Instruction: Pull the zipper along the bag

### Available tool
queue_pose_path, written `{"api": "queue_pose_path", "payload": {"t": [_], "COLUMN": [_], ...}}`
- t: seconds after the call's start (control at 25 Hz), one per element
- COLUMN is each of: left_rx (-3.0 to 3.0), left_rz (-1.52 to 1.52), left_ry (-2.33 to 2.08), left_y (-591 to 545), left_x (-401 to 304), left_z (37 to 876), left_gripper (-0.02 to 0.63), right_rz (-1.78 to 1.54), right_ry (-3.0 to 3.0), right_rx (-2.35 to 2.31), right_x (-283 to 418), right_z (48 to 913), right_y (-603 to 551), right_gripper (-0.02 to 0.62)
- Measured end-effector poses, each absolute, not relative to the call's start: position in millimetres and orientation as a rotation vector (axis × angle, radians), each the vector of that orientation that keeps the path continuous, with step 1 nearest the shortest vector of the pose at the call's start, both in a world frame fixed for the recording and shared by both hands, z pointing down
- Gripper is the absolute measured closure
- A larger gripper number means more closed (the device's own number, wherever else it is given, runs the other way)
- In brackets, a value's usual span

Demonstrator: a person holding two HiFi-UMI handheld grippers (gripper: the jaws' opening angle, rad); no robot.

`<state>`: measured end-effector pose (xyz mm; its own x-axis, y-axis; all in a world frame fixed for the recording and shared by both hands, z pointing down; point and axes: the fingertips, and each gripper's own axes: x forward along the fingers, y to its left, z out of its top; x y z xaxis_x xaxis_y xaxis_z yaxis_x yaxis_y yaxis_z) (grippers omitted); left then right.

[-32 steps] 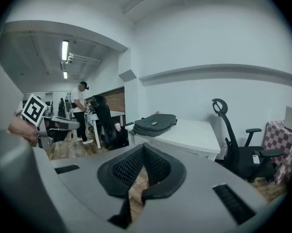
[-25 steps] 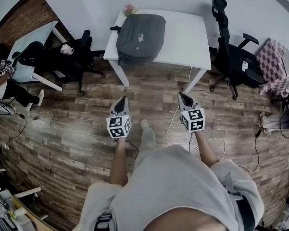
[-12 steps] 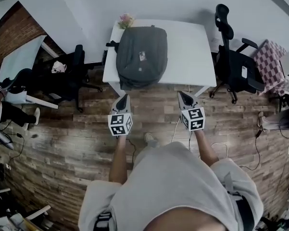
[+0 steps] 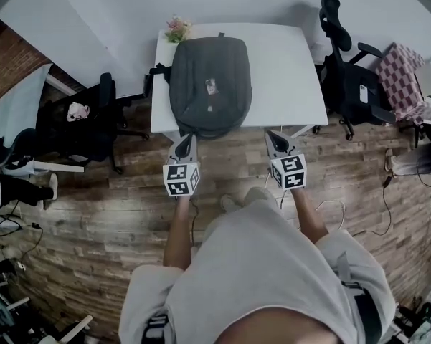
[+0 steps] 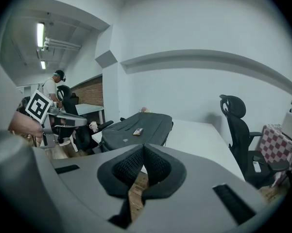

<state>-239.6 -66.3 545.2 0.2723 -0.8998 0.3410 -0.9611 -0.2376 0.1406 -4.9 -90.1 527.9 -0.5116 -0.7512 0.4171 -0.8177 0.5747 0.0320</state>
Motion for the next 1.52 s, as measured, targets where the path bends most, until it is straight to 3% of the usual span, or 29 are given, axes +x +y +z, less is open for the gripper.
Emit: {"api": "queue_pose_path", "payload": {"t": [0.52,0.96,1.52], "left_rx": [2.249,2.296,2.427], "left_rz": [0.371,0.63,1.235], "left_ry": [-1.637,-1.587,-1.314], "left_y": [-105.7,-137.8,-139.6], "left_x": [-222.5,-182.7,-144.3], "left_z": [561.0,582.6,622.5], "left_gripper": [0.58,0.58,0.578], "right_rz": [0.304,0.372,0.466], "right_ry": [-2.419,-2.462,-2.485], "right_rx": [1.223,1.062,0.867], "right_x": [-3.6,8.1,15.2], "right_z": [548.6,577.2,621.7], "right_y": [-138.2,-197.9,-224.6], "right_gripper": [0.581,0.581,0.581]}}
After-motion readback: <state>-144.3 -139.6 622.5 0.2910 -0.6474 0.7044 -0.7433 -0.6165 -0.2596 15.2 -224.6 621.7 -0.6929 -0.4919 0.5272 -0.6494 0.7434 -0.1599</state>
